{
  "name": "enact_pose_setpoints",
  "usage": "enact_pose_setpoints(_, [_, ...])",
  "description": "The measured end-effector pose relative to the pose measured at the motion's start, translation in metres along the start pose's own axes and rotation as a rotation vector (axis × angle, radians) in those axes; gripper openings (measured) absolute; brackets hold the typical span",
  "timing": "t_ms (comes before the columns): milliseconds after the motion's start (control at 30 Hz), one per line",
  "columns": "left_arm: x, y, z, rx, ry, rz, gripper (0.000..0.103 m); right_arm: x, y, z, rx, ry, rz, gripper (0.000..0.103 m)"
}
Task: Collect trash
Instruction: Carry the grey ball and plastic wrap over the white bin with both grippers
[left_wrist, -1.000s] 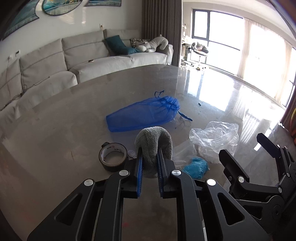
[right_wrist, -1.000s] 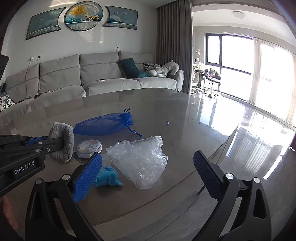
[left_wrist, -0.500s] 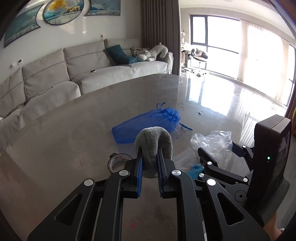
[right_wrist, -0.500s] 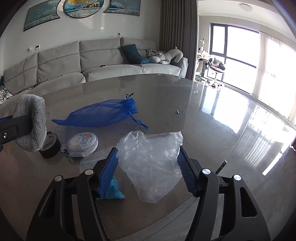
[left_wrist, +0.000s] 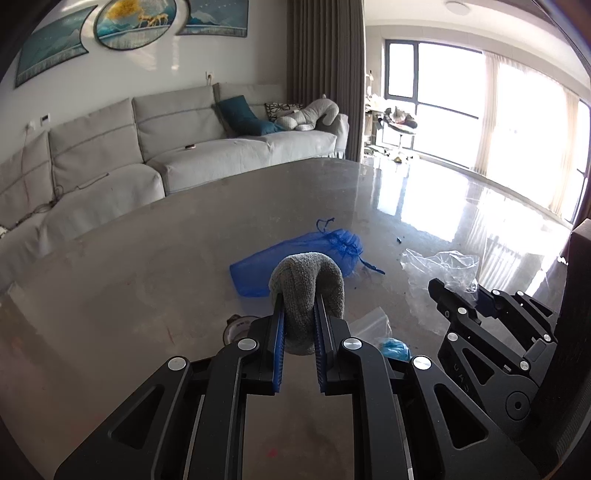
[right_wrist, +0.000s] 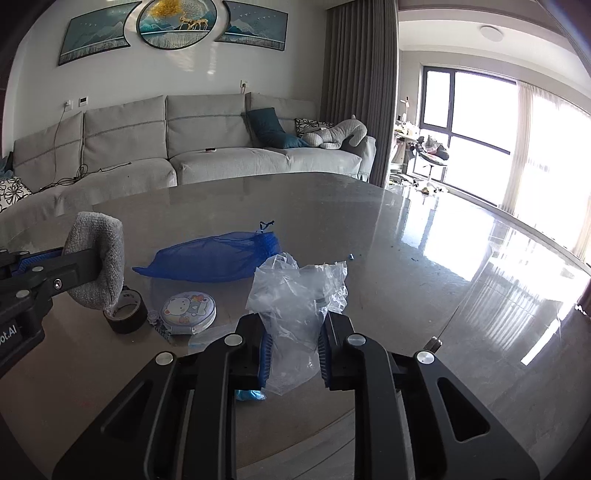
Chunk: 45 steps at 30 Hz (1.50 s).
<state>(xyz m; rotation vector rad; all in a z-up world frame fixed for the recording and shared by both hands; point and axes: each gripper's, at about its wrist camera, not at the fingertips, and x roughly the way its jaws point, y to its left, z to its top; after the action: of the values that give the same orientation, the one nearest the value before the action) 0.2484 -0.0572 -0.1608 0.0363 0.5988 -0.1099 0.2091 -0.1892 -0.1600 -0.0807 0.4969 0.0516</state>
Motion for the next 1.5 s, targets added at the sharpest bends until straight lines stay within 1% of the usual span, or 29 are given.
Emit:
enact_pose_setpoints(167, [-0.01,-0.001,0.003,0.009,-0.026,-0.029,0.013,-0.031,-0.002,0.011,0.012,-0.049,0.014,0.022])
enact_pose_setpoints(333, [-0.023,-0.008,0.001,0.033,-0.054,-0.061,0.014,-0.066,0.001,0.011,0.005,-0.08,0.011,0.022])
enact_pose_setpoints(467, [-0.034,-0.014,-0.002,0.051,-0.057,-0.108,0.014,-0.088,-0.002,0.004,0.018,-0.078,-0.012,0.022])
enact_pose_setpoints(567, [-0.046,-0.023,-0.007,0.083,-0.063,-0.149,0.014,-0.105,-0.006,-0.004,0.043,-0.077,-0.039,0.022])
enact_pose_setpoints(633, [-0.054,-0.031,-0.014,0.101,-0.058,-0.192,0.013,-0.117,-0.008,-0.012,0.06,-0.073,-0.061,0.022])
enact_pose_setpoints(800, [-0.069,-0.063,-0.039,0.185,-0.026,-0.303,0.014,-0.145,-0.015,-0.04,0.097,-0.037,-0.123,0.022])
enact_pose_setpoints(967, [-0.089,-0.09,-0.065,0.272,-0.019,-0.37,0.014,-0.171,-0.02,-0.075,0.149,0.016,-0.169,0.022])
enact_pose_setpoints(1100, [-0.1,-0.105,-0.088,0.309,0.025,-0.434,0.014,-0.189,-0.02,-0.101,0.159,0.062,-0.201,0.022])
enact_pose_setpoints(1200, [-0.105,-0.116,-0.11,0.34,0.063,-0.464,0.014,-0.2,-0.023,-0.121,0.17,0.095,-0.229,0.022])
enact_pose_setpoints(1267, [-0.111,-0.123,-0.124,0.365,0.073,-0.478,0.014,-0.206,-0.026,-0.132,0.191,0.109,-0.245,0.022])
enact_pose_setpoints(1367, [-0.118,-0.13,-0.141,0.387,0.095,-0.503,0.014,-0.215,-0.031,-0.145,0.223,0.121,-0.265,0.022])
enact_pose_setpoints(1500, [-0.119,-0.138,-0.16,0.413,0.118,-0.518,0.014,-0.221,-0.035,-0.156,0.239,0.129,-0.278,0.022])
